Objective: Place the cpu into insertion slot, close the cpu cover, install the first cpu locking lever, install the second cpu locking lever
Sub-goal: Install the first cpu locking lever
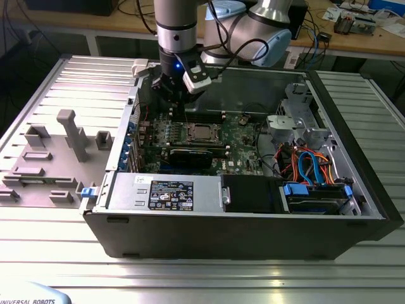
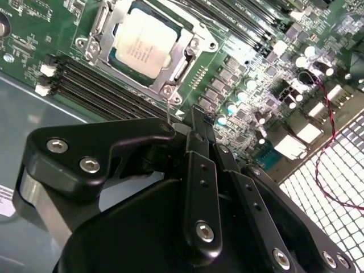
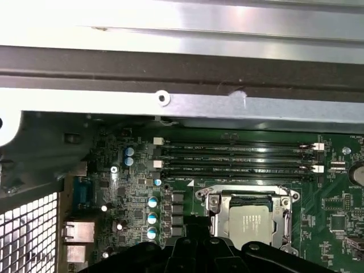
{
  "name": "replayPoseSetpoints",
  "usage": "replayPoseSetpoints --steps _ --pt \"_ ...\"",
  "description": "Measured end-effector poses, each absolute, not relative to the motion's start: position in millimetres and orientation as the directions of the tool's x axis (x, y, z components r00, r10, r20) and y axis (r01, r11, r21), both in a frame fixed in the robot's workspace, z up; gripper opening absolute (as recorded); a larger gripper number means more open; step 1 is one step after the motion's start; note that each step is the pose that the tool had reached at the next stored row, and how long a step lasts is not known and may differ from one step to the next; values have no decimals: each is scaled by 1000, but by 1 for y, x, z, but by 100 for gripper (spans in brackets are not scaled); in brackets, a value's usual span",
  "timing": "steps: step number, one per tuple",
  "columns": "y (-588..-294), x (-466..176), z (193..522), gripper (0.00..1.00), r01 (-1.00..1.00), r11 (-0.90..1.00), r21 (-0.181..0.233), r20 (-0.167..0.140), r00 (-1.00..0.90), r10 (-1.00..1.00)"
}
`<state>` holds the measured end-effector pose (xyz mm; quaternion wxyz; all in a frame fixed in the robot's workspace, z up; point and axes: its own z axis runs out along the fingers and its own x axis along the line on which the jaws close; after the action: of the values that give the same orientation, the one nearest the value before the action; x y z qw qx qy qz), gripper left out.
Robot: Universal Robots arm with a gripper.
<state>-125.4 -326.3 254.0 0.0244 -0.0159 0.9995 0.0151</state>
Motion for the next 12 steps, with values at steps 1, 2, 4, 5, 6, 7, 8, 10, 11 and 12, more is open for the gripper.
replayPoseSetpoints --steps 1,2,4,5,6,7,8,10,11,12 --pt "-326 -126 254 11 -33 999 29 -49 -998 -31" --pt "-324 -127 256 11 -33 999 29 -49 -998 -32" --pt "-324 -129 259 11 -33 999 30 -49 -998 -32" --pt "-323 -130 259 11 -34 999 30 -49 -998 -32" --pt "-323 -130 259 11 -35 999 30 -50 -998 -33" --pt "-321 -131 260 11 -41 999 30 -49 -998 -39" --pt "-320 -131 260 11 -47 998 29 -49 -998 -46" --pt "-316 -131 260 11 -57 998 28 -49 -997 -55" --pt "-314 -131 260 11 -58 998 27 -49 -997 -56" --pt "-314 -131 260 11 -58 998 27 -49 -997 -56"
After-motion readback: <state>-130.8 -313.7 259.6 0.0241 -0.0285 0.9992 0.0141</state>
